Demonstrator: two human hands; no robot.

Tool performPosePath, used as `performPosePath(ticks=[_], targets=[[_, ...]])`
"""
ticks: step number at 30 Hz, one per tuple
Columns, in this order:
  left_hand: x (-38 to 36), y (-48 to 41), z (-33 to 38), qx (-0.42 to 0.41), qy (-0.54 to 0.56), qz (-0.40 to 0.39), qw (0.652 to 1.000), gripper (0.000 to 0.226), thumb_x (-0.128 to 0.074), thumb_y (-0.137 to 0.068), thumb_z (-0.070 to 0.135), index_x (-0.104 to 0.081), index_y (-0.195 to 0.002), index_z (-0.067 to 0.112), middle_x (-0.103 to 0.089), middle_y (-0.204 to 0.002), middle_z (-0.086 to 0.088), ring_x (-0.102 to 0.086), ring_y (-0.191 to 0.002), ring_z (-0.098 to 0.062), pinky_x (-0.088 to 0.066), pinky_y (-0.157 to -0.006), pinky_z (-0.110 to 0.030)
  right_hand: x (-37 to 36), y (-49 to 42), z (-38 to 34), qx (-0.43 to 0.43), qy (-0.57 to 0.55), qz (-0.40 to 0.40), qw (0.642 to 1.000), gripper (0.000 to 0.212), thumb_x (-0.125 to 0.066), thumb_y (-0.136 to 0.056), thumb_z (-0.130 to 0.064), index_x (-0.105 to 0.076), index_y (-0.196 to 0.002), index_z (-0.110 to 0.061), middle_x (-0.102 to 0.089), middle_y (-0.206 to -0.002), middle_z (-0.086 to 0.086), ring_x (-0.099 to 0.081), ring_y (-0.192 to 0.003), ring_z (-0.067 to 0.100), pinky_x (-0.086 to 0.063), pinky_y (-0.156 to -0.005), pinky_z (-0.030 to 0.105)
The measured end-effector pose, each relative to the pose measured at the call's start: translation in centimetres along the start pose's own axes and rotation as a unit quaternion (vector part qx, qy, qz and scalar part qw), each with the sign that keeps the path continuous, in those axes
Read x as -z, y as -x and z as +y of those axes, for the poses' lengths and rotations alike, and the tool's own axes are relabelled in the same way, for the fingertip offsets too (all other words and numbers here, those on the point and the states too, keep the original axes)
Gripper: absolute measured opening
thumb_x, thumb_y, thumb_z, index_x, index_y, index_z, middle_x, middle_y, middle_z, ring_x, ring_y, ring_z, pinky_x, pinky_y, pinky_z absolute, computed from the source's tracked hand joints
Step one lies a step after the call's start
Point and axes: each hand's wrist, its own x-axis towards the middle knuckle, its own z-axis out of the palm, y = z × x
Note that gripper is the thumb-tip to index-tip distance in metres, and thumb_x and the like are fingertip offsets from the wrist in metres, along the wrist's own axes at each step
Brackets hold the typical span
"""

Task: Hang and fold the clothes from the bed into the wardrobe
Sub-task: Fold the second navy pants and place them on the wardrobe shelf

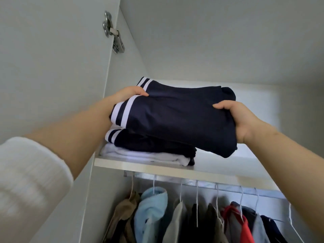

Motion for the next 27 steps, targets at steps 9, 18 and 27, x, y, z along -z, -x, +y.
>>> performPosePath(ticks=[9, 18, 27], targets=[[1.7, -6.8, 1.7, -0.065, 0.064, -0.023, 0.996, 0.014, -0.047, -0.091, 0.013, -0.060, -0.093, 0.010, -0.068, -0.076, -0.006, -0.066, -0.066, -0.018, -0.054, -0.059, -0.022, -1.0, -6.9, -0.7, 0.075, -0.033, 0.003, 0.997, 0.016, -0.051, -0.087, -0.017, -0.067, -0.087, -0.013, -0.073, -0.075, 0.002, -0.070, -0.062, 0.020, -0.057, -0.051, 0.031], [-2.5, -11.6, -0.4, -0.046, 0.067, -0.065, 0.995, 0.013, -0.048, -0.091, 0.007, -0.061, -0.094, 0.010, -0.071, -0.070, -0.005, -0.068, -0.059, -0.018, -0.055, -0.051, -0.025, 2.8, -9.1, 0.3, 0.081, -0.024, 0.048, 0.995, 0.014, -0.052, -0.086, -0.014, -0.065, -0.088, -0.014, -0.073, -0.070, 0.003, -0.070, -0.057, 0.020, -0.054, -0.045, 0.030], [-4.5, -14.9, 2.3, -0.243, 0.104, -0.017, 0.964, 0.047, -0.050, -0.087, -0.008, -0.044, -0.126, 0.017, -0.063, -0.100, 0.001, -0.063, -0.084, -0.013, -0.054, -0.062, -0.023, 4.7, -11.8, -0.2, 0.173, -0.132, 0.043, 0.975, 0.034, -0.053, -0.089, -0.011, -0.058, -0.123, -0.012, -0.071, -0.105, 0.007, -0.071, -0.085, 0.021, -0.057, -0.059, 0.028]])
